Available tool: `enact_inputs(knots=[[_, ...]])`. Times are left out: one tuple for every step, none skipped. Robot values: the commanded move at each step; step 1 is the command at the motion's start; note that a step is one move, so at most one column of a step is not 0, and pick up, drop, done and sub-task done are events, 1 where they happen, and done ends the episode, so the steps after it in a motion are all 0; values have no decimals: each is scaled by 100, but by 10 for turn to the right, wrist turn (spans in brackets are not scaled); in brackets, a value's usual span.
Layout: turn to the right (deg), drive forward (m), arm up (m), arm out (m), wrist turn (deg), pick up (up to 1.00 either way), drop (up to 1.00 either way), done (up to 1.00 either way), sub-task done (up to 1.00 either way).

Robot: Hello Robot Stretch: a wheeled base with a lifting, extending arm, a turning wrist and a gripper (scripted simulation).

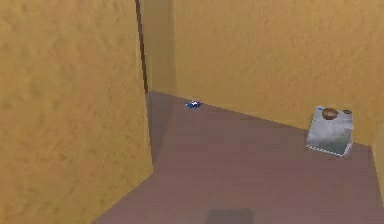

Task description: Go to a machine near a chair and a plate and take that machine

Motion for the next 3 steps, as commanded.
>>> enact_inputs(knots=[[0, 0, 0, 0, 450, 0, 0, 0, 0], [0, 0, 0, 0, 90, 0, 0, 0, 0], [0, 0, -30, 0, 0, 0, 0, 0, 0]])
